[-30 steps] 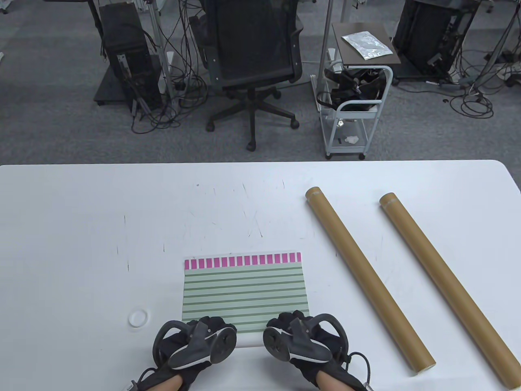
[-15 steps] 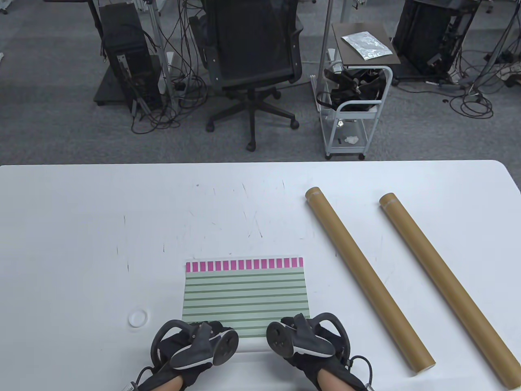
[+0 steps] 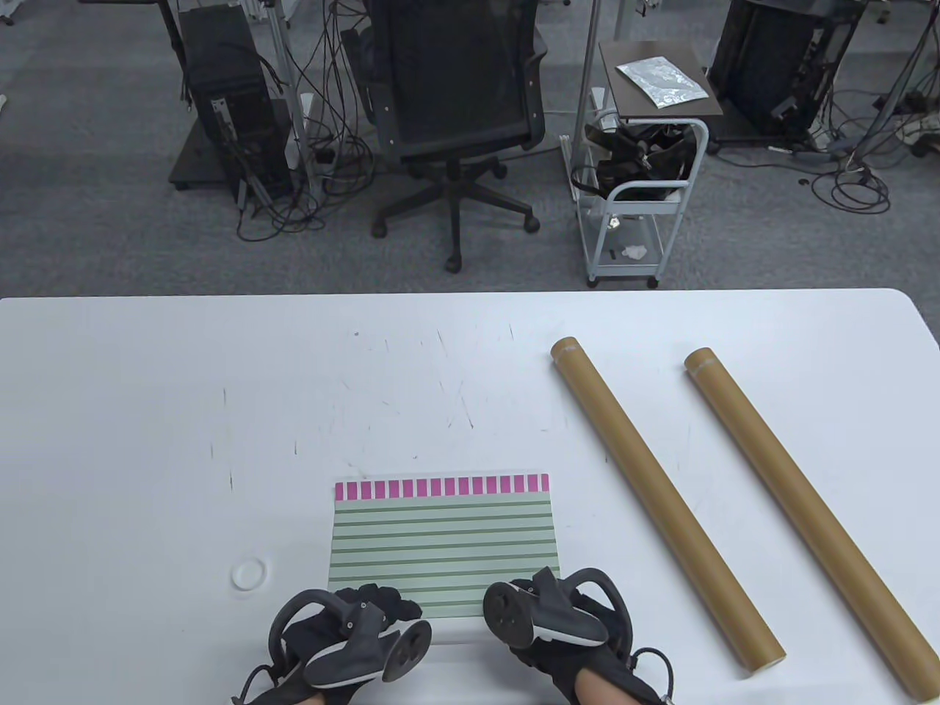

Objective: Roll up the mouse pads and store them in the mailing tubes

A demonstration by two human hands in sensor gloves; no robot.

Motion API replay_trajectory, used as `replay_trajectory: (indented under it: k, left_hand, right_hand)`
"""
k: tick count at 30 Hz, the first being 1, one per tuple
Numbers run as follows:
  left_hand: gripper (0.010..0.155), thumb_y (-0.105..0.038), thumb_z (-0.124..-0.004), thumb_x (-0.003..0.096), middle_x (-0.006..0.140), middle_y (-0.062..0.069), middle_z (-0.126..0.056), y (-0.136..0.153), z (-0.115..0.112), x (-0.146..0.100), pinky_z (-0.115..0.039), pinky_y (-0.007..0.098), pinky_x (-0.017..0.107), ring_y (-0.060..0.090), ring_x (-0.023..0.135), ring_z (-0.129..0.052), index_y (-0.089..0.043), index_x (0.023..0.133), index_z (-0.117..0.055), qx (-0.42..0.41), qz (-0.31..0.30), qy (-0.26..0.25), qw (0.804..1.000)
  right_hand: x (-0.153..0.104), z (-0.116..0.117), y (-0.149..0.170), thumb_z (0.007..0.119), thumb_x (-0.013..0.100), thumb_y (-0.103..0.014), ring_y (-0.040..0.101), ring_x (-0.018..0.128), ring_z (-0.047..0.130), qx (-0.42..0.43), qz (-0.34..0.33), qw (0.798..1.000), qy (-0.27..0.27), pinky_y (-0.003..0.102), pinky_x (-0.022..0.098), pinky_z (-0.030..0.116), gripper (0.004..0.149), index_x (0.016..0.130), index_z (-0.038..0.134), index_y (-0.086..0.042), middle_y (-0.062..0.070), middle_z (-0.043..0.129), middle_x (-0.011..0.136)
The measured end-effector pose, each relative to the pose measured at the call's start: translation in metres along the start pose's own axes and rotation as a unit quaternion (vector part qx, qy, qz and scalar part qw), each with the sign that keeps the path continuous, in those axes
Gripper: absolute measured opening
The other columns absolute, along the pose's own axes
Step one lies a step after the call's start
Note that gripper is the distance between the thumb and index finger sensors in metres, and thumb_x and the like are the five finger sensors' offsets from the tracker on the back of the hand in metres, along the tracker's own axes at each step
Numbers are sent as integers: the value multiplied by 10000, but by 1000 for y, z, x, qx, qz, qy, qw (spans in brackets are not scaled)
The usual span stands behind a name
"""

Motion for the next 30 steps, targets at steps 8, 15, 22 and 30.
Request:
replay_trajectory:
  k: [8, 15, 22, 30]
  left_hand:
    - [456, -414, -690, 408, 833, -119, -893, 11, -8, 9, -865, 258, 548, 117, 718, -965, -385, 859, -754, -41, 27, 23, 999]
    - [463, -468, -697, 403, 830, -127, -898, 17, -9, 6, -871, 224, 526, 104, 709, -980, -384, 855, -756, -48, 20, 9, 999]
    - [461, -460, -725, 393, 797, -107, -934, 14, -7, 4, -889, 244, 492, 120, 673, -1005, -360, 837, -797, -66, -1, 40, 997]
    - [492, -499, -772, 362, 808, -100, -901, 1, 1, -1, -881, 197, 402, 140, 667, -975, -371, 837, -775, -13, 1, 17, 1000]
  right_hand:
    - [-2, -2, 3, 689, 434, -455, 238, 703, 863, -22, 11, 999, 42, 424, 584, 759, 542, 940, 693, -260, 18, 810, 878]
    - [1, -1, 4, 676, 436, -442, 234, 696, 876, -20, 18, 999, 35, 416, 569, 768, 509, 915, 724, -278, -1, 830, 865]
    - [-2, 0, 0, 687, 434, -434, 241, 665, 893, -11, -1, 1000, 14, 416, 551, 779, 497, 894, 758, -260, 17, 853, 835]
    - [-3, 2, -1, 657, 438, -409, 247, 669, 884, -16, 5, 1000, 17, 423, 557, 772, 487, 890, 753, -257, 19, 845, 832]
Point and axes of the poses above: the tracker on the back of each hand, its own y axis roughly to the little-finger side, its own x axis roughly from the wrist to the fingertips, z = x × y, the point moved 2 cm from there along x, roughly from the wrist to the fingertips
